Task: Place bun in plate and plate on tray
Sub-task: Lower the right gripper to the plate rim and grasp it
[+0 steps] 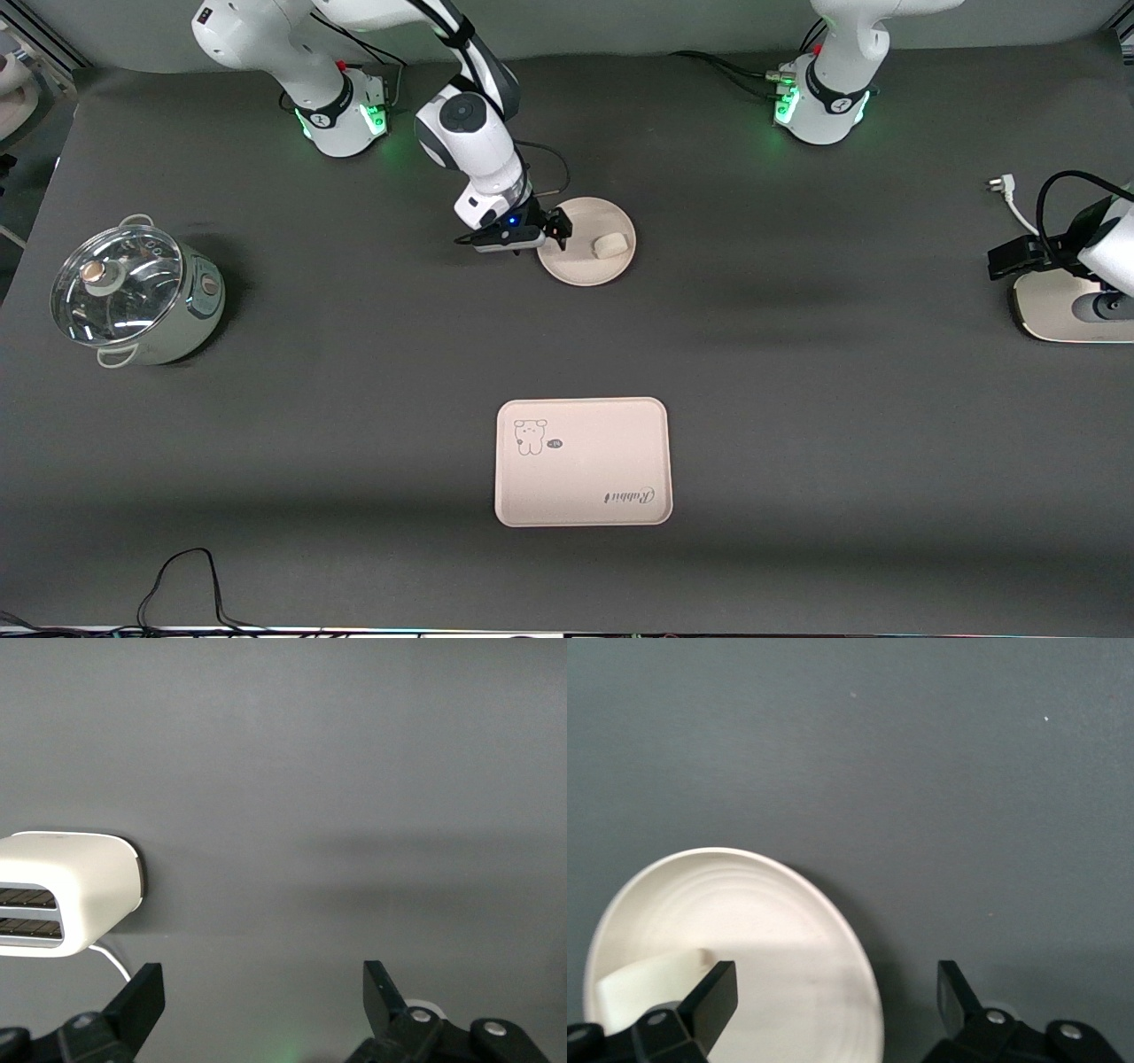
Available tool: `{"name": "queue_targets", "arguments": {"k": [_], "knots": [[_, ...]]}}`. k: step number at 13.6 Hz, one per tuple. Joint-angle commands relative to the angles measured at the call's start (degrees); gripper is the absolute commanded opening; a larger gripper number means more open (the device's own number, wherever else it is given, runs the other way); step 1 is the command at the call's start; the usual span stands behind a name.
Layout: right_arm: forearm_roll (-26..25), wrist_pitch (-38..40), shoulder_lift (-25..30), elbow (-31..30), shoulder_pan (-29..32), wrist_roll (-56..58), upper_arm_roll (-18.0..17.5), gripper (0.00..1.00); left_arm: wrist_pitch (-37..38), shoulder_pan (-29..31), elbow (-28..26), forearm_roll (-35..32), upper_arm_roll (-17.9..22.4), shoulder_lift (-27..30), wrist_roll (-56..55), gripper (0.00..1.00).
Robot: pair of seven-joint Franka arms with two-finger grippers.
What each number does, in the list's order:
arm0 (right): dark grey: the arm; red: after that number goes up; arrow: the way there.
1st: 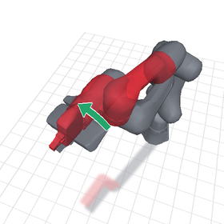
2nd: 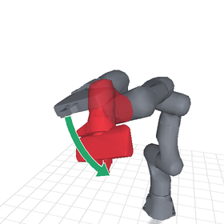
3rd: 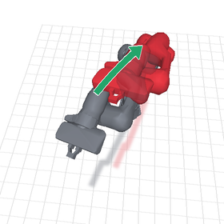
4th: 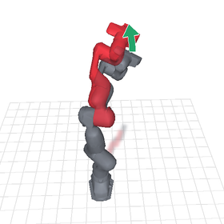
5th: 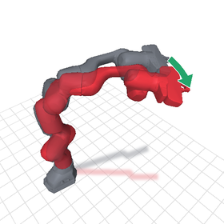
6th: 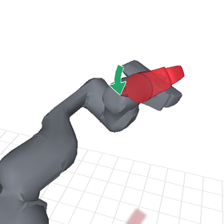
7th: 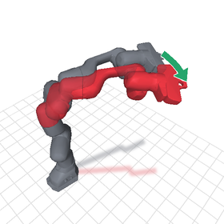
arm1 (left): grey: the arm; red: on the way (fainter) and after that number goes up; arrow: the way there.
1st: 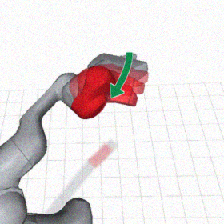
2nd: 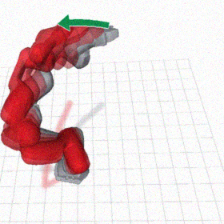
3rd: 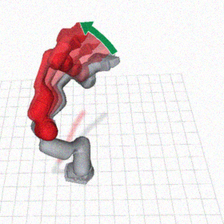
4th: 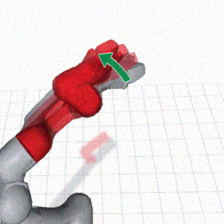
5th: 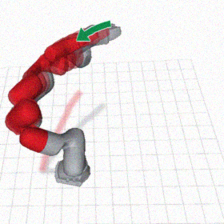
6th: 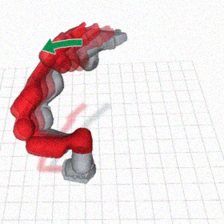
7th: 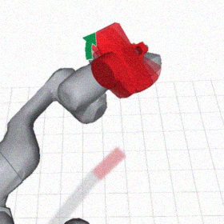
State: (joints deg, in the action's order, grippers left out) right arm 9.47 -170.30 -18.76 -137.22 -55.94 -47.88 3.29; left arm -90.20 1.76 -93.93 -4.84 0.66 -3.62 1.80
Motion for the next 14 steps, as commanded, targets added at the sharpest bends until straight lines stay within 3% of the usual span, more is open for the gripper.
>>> {"name": "queue_targets", "arguments": {"k": [1, 7, 8, 11, 14], "knots": [[0.7, -3.5, -0.9, -1.5, -0.6, -1.0, 0.1, 1.0, 2.7, 0.4, 2.3, 0.6, 0.3, -0.9, 3.1, 1.0], [0.9, -4.0, -2.8, -1.2, -1.3, -1.1, 0.1, 1.0, 3.0, -2.4, 4.5, 0.2, -1.4, -1.2, 0.8, 1.0], [0.9, -3.9, -2.8, -1.1, -1.3, -1.1, 0.1, 0.95, 3.0, -2.5, 4.5, 0.3, -1.4, -1.2, 0.7, 1.0], [0.9, -3.5, -2.8, -1.0, -1.2, -1.0, 0.1, 0.56, 3.4, -2.5, 4.5, 0.4, -1.5, -1.2, 0.7, 1.0], [0.8, -3.5, -2.8, -0.9, -1.2, -0.6, 0.1, 0.27, 4.0, -2.5, 4.5, 0.3, -1.5, -1.2, 0.9, 1.0]]}}
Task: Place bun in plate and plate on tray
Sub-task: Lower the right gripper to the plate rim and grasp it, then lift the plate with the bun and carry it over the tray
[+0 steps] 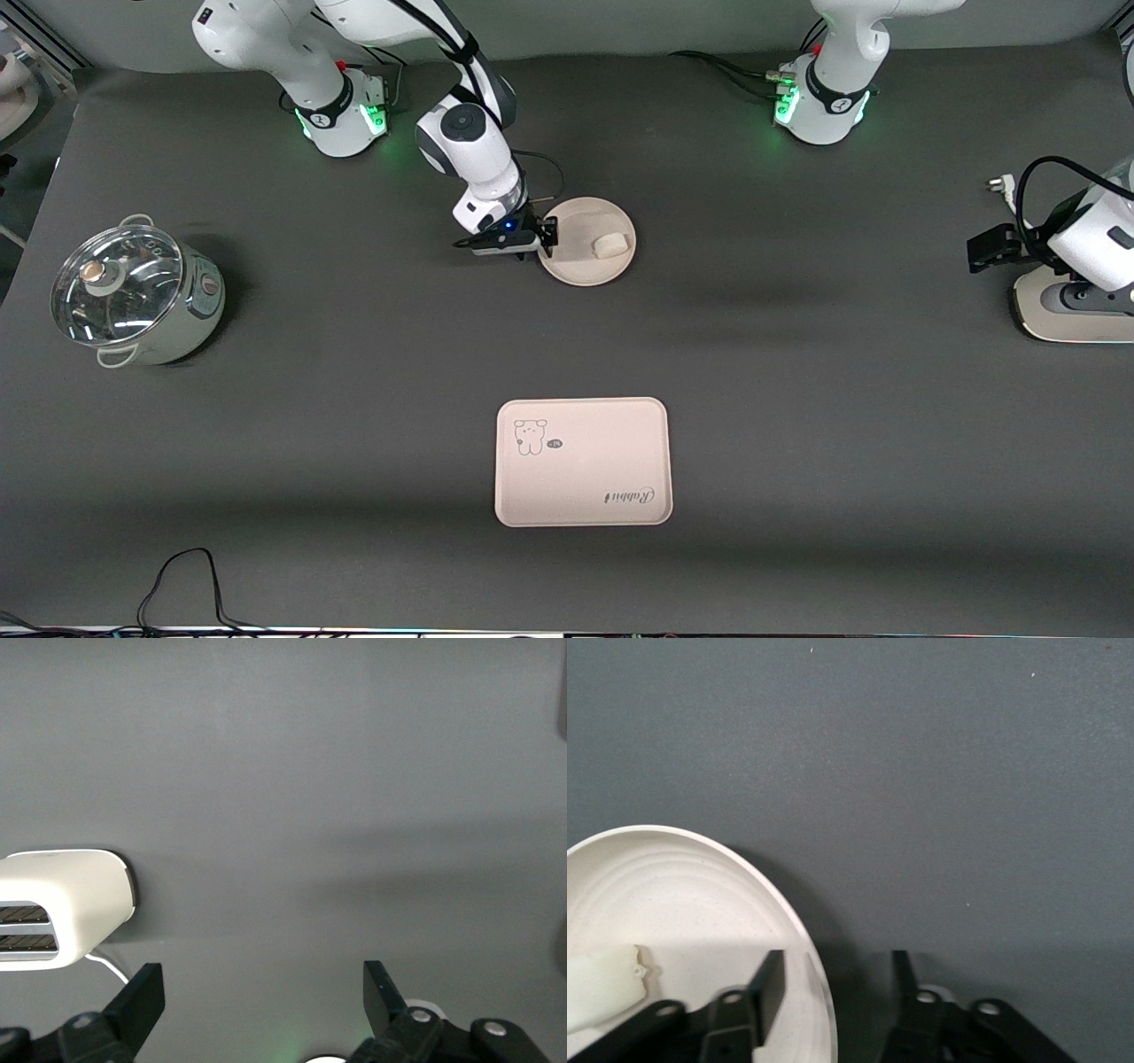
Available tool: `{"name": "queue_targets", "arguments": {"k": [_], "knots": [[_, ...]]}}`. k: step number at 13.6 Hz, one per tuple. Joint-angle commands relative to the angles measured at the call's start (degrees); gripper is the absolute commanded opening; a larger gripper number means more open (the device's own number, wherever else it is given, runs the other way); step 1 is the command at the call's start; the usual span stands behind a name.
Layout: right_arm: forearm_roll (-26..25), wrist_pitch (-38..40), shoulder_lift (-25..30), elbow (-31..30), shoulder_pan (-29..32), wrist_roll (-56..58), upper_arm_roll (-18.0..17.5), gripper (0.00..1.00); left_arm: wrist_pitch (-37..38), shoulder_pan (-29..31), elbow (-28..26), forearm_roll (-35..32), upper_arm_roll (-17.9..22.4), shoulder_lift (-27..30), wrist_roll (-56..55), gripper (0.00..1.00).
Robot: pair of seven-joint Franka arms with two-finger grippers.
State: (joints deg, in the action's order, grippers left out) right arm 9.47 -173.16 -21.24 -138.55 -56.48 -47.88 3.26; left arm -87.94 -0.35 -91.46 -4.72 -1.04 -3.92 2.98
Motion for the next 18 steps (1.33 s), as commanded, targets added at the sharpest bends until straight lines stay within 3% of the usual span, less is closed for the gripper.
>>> {"name": "queue_targets", "arguments": {"k": [1, 5, 8, 12, 15, 18], "knots": [[0.8, -0.6, -0.3, 0.5, -0.7, -0.4, 0.1, 0.21, 1.8, -0.4, 2.1, 0.2, 0.2, -0.9, -0.3, 1.0], [0.8, -0.6, -0.3, 0.6, -0.7, -0.3, 0.1, 0.06, 2.0, -0.4, 2.2, 0.2, -0.8, -0.9, -0.6, 1.0], [0.8, -0.5, 0.7, 0.9, 0.0, 0.0, 0.2, 0.01, 2.2, -0.4, 2.2, 0.2, -0.8, -0.9, -0.6, 1.0], [1.1, 3.1, 7.1, 0.9, 3.1, 3.8, 0.3, 0.0, 2.4, -0.4, 2.2, 0.2, -0.8, -0.9, -0.6, 1.0], [1.9, 12.2, 16.2, 1.6, 6.3, 7.4, 0.4, 0.0, 2.6, -0.4, 2.2, 0.3, -0.8, -0.9, -0.7, 1.0], [11.8, 16.4, 18.3, 4.9, 6.6, 14.2, 0.7, 0.0, 3.3, -0.3, 2.2, 0.3, -0.8, -0.9, -0.9, 1.0]]}}
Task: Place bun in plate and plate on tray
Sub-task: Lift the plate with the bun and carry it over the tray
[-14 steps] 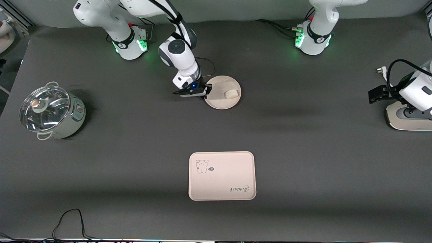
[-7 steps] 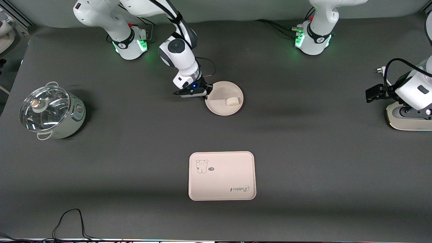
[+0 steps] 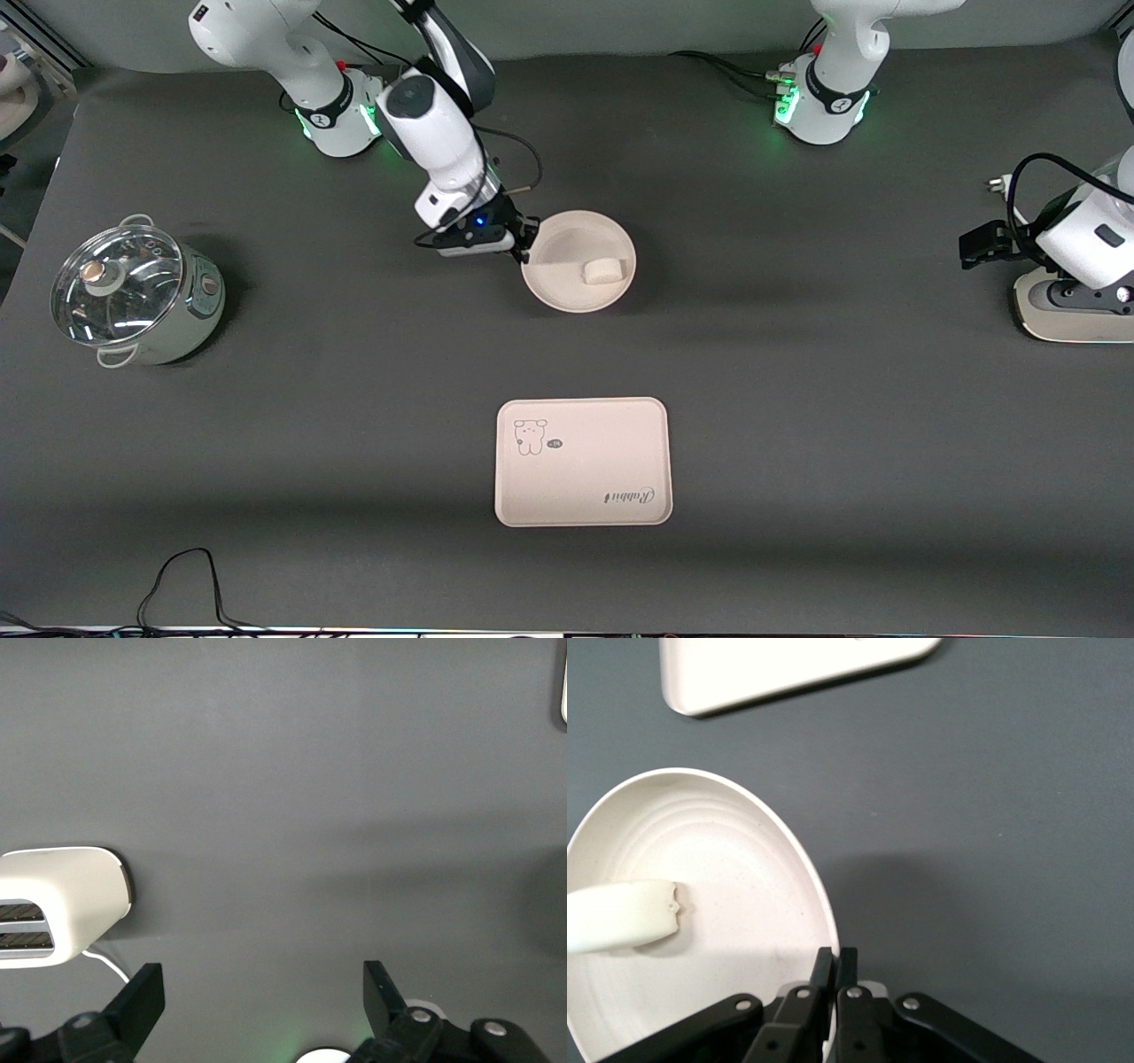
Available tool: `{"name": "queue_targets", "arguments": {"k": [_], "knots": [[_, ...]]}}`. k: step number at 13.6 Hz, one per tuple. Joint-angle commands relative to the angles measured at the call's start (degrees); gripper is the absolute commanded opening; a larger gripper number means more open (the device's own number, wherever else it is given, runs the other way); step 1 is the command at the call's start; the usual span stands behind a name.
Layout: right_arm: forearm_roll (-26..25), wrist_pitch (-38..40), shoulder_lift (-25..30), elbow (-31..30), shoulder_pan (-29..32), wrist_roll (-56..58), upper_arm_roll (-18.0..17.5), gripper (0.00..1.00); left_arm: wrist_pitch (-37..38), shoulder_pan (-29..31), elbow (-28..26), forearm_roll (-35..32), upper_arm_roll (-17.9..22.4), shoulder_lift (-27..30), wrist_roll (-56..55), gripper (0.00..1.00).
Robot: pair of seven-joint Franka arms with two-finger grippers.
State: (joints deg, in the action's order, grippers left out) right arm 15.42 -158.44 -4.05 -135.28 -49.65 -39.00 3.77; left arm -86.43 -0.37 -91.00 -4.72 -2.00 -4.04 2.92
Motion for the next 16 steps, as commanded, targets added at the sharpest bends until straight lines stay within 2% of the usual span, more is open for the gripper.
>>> {"name": "queue_targets", "arguments": {"k": [1, 3, 5, 8, 10, 12, 14, 16], "knots": [[7.8, 1.8, -0.1, 3.3, 0.4, 7.8, 0.4, 0.0, 2.0, 0.0, 1.6, 0.3, 0.2, -0.8, -0.7, 1.0], [8.0, 1.8, -5.0, 8.7, 2.8, 8.7, 0.4, 0.0, 2.8, 0.3, 1.5, 0.3, 0.2, -0.9, -0.6, 1.0], [7.8, 3.9, -12.4, 17.6, 4.8, 8.8, 0.5, 0.0, 3.0, 0.4, 1.5, 0.3, 0.2, -0.9, -0.6, 1.0], [6.9, 12.6, -23.6, 35.3, 9.2, 8.9, 0.6, 0.0, 3.1, 0.4, 1.5, 0.3, 0.2, -0.9, -0.6, 1.0], [2.7, 20.5, -30.7, 48.5, 12.6, 9.8, 0.5, 0.0, 3.1, 0.4, 1.5, 0.3, 0.2, -0.9, -0.7, 1.0], [1.8, 26.4, -37.5, 60.2, 15.4, 9.8, 0.5, 0.0, 3.1, 0.1, 1.5, 0.3, 0.2, -0.9, -0.8, 1.0], [1.9, 28.3, -42.7, 68.3, 17.7, 9.8, 0.5, 0.0, 3.4, 0.1, 1.5, 0.3, 0.2, -0.9, -0.7, 1.0], [1.9, 27.3, -46.8, 72.2, 18.5, 9.8, 0.5, 0.0, 3.4, 0.0, 1.5, 0.4, 0.2, -0.9, -0.8, 1.0]]}}
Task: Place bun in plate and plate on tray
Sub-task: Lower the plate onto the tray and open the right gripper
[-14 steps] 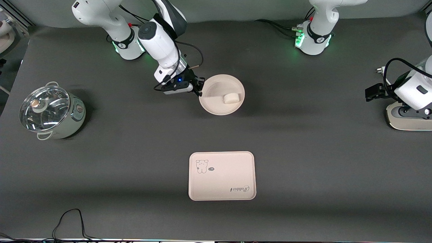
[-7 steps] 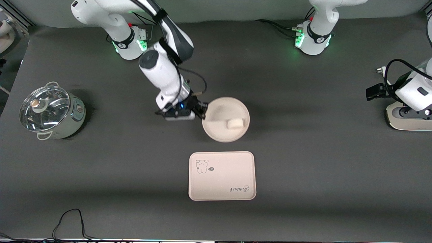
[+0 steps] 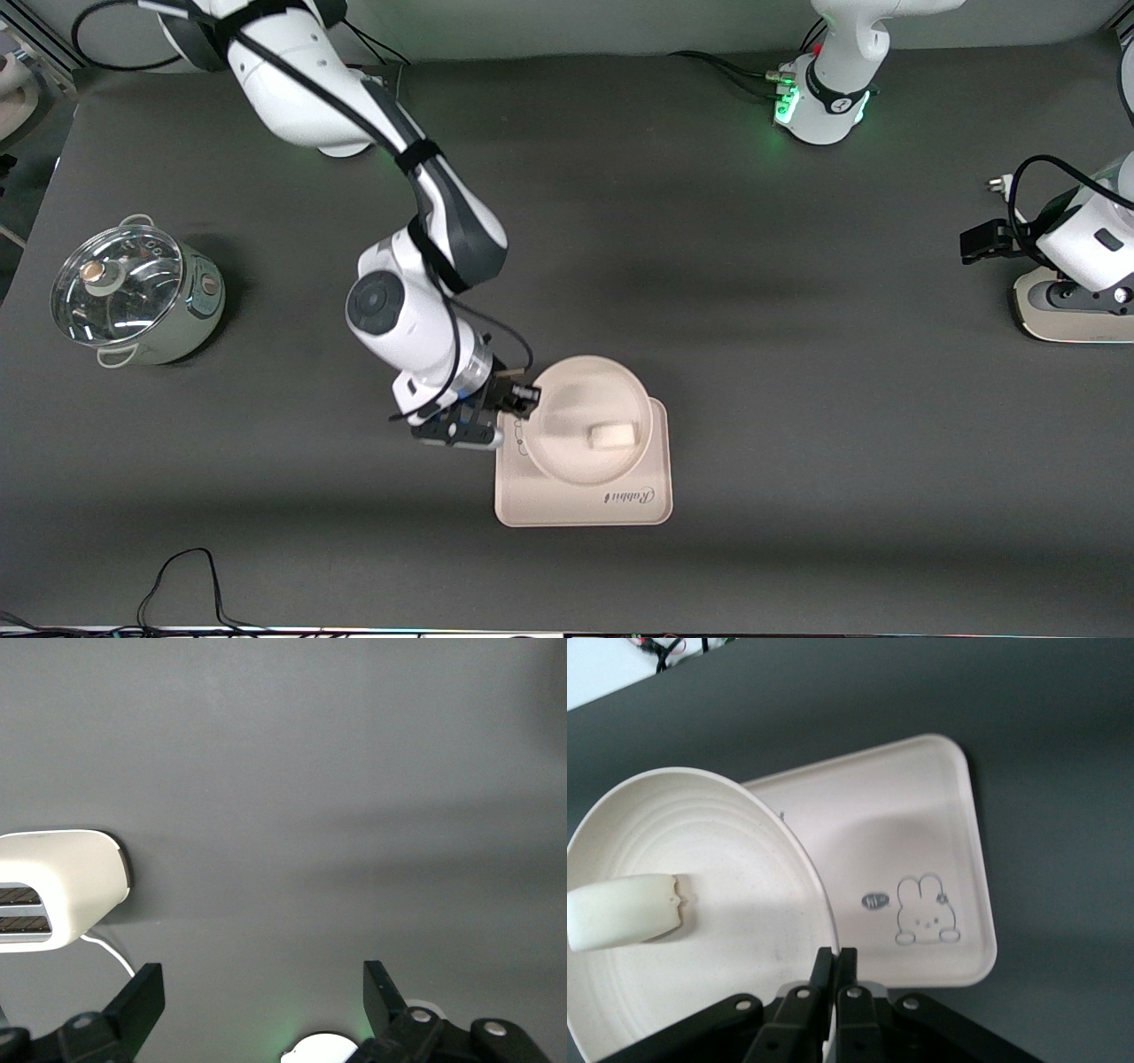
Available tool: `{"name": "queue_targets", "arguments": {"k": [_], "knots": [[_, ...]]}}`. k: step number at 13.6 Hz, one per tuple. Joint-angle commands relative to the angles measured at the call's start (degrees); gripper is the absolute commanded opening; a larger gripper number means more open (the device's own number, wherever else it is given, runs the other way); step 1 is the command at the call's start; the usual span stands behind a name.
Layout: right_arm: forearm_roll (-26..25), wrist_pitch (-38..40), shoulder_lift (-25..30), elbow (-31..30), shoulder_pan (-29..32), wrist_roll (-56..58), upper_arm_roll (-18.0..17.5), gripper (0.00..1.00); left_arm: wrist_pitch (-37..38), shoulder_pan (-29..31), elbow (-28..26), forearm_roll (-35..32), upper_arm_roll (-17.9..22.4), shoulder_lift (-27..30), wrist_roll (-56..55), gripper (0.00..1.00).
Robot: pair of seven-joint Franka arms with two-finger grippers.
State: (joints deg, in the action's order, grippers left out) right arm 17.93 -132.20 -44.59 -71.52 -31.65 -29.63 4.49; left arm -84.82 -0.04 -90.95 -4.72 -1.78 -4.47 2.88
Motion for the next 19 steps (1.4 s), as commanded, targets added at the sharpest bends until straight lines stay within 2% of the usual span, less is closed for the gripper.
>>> {"name": "queue_targets", "arguments": {"k": [1, 3, 6, 12, 13, 14, 15, 17, 19], "knots": [[-0.6, -0.7, -8.0, 9.2, 0.8, 0.4, -0.4, 0.0, 1.8, -0.5, 1.5, 0.4, 0.0, -0.5, -0.8, 1.0], [-0.5, -5.3, -10.8, 8.7, 0.6, 0.4, -0.4, 0.0, 1.8, -0.7, 1.6, 0.4, -0.1, -0.4, -0.8, 1.0], [-0.5, -8.2, -13.9, 8.5, 0.4, 0.3, -0.8, 0.0, 1.8, -0.7, 1.6, 0.5, -0.1, -0.4, -0.8, 1.0], [-0.3, -10.8, -15.0, 5.4, -0.4, 0.0, -1.1, 0.0, 1.9, -0.8, 1.6, 0.5, -0.2, -0.4, -0.9, 1.0], [-0.3, -10.9, -15.1, 5.3, -0.3, -0.1, -1.1, 0.3, 1.9, -0.8, 1.6, 0.5, -0.2, -0.4, -0.9, 1.0], [-0.2, -10.9, -15.0, 5.2, -0.3, -0.3, -1.1, 0.82, 1.9, -0.8, 1.6, 0.5, -0.2, -0.5, -0.8, 1.0], [-0.3, -10.8, -14.7, 5.3, -0.3, -0.3, -1.1, 1.0, 1.8, -0.8, 1.6, 0.5, -0.2, -0.4, -0.9, 1.0], [-0.2, -9.7, -13.7, 5.2, -0.1, -0.4, -1.1, 1.0, 1.9, -0.8, 1.6, 0.5, -0.2, -0.4, -0.8, 1.0], [-0.2, -3.4, -10.5, 5.3, 0.1, -0.6, -1.0, 1.0, 1.8, -0.8, 1.6, 0.5, -0.2, -0.4, -0.9, 1.0]]}}
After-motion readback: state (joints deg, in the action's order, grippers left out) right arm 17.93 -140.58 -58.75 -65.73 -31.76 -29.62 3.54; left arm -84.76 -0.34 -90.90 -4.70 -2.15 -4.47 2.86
